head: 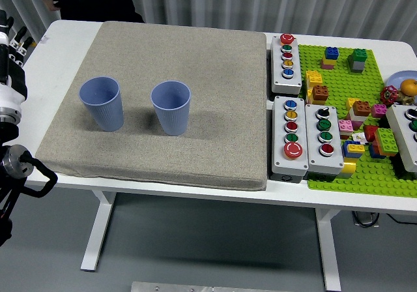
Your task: Pick cup pour cup place
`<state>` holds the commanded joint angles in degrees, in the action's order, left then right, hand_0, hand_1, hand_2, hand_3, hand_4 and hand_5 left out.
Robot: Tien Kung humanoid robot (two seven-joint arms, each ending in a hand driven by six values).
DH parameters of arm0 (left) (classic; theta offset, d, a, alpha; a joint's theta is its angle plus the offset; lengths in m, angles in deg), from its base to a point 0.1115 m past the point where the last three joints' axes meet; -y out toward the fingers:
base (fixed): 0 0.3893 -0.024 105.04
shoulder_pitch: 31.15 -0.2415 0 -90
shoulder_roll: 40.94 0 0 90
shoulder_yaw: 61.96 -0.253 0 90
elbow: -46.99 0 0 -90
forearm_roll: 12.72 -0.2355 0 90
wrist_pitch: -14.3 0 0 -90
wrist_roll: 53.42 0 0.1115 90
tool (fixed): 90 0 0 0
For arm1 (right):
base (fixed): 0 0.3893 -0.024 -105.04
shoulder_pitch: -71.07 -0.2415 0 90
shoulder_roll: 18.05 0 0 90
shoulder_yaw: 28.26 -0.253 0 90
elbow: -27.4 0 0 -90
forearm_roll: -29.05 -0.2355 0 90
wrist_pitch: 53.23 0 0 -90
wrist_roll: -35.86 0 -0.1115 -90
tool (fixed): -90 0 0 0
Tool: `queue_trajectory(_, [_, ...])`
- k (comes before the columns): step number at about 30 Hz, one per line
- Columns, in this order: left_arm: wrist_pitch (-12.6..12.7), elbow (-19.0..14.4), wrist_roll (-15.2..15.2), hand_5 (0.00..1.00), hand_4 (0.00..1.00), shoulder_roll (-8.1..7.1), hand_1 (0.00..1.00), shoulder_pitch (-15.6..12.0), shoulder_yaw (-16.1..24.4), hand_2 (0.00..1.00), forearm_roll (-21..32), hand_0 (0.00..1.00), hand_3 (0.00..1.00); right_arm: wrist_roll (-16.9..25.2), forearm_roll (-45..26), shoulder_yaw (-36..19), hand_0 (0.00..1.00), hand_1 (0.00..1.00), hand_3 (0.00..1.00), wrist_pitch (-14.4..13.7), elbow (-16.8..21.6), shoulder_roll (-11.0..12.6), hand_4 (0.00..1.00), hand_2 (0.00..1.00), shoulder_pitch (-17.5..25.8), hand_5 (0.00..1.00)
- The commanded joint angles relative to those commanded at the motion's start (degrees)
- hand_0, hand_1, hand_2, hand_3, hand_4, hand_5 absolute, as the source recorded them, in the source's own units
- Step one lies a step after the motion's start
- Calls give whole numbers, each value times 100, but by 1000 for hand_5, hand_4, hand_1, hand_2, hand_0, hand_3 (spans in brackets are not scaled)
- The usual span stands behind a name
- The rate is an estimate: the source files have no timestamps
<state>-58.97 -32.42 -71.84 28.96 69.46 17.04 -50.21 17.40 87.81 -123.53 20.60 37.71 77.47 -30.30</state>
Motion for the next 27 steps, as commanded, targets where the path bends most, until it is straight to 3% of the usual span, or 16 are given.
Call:
queue_trajectory(10, [169, -634, -86, 264, 868, 11, 908, -966, -213, 998, -274, 925, 998, -38, 183, -76, 700, 628, 565, 125, 0, -34, 2, 560, 28, 41])
queue_trajectory(18, [84, -915, -65, 275, 861, 95, 902, -1566, -255, 998, -567, 915, 990, -54, 370, -154, 700, 629, 566, 191, 0, -55, 2, 561, 68, 43])
queue_trajectory(22, [-19, -870, -6, 275, 861, 171, 902, -1718, -261, 998, -716, 915, 990, -44, 357, -157, 700, 629, 566, 198, 0, -60, 2, 561, 73, 43])
queue_trajectory(27, [-45, -796, 18, 264, 856, 199, 903, -1679, -267, 998, -998, 918, 992, -52, 376, -161, 700, 628, 566, 206, 0, -62, 2, 561, 60, 45])
